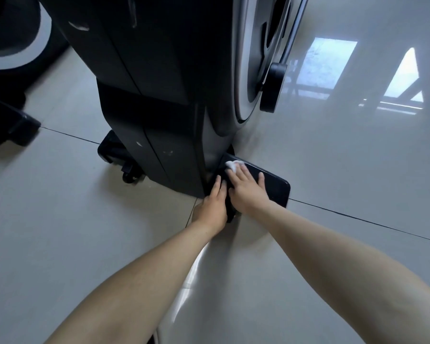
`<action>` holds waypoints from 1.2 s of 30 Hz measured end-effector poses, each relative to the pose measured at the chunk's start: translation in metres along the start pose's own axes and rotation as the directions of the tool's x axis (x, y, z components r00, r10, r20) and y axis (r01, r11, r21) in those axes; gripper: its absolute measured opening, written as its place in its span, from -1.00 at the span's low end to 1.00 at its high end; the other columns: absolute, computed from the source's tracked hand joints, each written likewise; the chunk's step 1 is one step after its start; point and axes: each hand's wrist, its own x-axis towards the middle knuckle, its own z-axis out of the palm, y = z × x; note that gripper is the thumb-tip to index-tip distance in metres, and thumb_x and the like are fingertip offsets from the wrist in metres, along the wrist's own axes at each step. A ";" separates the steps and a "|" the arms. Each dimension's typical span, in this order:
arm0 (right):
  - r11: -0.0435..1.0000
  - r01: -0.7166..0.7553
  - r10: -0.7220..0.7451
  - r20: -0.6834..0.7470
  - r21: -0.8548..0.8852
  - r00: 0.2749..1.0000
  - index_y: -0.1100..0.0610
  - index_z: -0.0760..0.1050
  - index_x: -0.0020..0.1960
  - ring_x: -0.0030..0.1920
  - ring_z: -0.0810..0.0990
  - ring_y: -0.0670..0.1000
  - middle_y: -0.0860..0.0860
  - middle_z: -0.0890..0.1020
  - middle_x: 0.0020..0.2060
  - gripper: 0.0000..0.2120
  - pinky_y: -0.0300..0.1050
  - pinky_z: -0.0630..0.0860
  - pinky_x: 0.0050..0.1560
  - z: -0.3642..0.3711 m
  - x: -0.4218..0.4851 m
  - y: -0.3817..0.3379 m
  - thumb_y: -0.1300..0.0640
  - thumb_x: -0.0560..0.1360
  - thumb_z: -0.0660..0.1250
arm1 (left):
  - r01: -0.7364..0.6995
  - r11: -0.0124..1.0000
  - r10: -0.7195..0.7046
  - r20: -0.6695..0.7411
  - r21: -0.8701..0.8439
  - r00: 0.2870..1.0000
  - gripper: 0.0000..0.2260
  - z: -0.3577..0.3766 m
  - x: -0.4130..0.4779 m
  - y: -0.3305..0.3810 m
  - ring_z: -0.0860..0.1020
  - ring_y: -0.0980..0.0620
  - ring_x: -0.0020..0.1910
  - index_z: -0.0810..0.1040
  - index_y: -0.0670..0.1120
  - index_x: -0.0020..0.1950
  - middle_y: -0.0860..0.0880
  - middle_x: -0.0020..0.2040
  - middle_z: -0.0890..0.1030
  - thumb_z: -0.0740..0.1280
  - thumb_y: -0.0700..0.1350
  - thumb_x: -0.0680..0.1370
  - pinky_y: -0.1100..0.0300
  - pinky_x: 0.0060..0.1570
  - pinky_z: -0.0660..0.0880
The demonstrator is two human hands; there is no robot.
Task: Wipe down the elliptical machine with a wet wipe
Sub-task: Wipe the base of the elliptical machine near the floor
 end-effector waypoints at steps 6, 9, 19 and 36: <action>0.995 -0.086 0.091 -0.121 0.045 0.988 -0.01 0.16 0.58 0.63 -0.13 -0.09 -0.12 0.00 0.64 -0.40 0.43 -0.15 0.52 -0.009 0.003 0.007 0.21 0.56 0.10 | 0.031 1.000 -0.030 0.032 -0.007 0.999 -0.25 -0.005 0.009 0.005 0.51 -0.18 0.31 -0.10 -0.01 0.68 0.14 0.66 -0.26 0.23 -0.26 0.60 0.06 0.10 0.44; 0.962 -0.231 0.254 -0.161 0.145 0.954 0.06 0.21 0.53 0.62 -0.02 -0.06 -0.10 0.04 0.63 -0.46 0.40 -0.09 0.53 -0.015 0.008 0.015 0.21 0.55 0.12 | 0.028 1.000 -0.028 0.041 0.010 0.999 -0.24 -0.004 0.012 0.002 0.56 -0.19 0.23 -0.10 -0.02 0.68 0.15 0.65 -0.28 0.20 -0.31 0.58 0.06 0.06 0.49; 0.999 -0.008 0.005 0.060 0.048 0.998 -0.03 0.05 0.65 0.64 -0.19 -0.03 -0.06 -0.03 0.66 -0.39 0.41 -0.25 0.53 -0.016 0.035 -0.013 0.15 0.63 0.10 | 0.018 0.993 -0.018 0.001 -0.117 1.000 -0.39 -0.008 0.018 -0.007 0.51 -0.27 0.30 0.03 0.20 0.64 0.10 0.61 0.23 0.13 -0.11 0.62 -0.03 0.18 0.44; 0.994 0.084 -0.082 0.037 -0.066 0.996 -0.04 0.12 0.64 0.64 -0.16 -0.06 -0.10 0.04 0.65 -0.30 0.39 -0.29 0.51 -0.006 0.007 -0.012 0.30 0.54 0.13 | -0.049 0.992 0.050 0.010 -0.118 0.999 -0.35 -0.012 0.018 -0.012 0.48 -0.22 0.36 0.11 0.19 0.62 0.31 0.63 0.01 0.17 -0.19 0.57 -0.07 0.16 0.51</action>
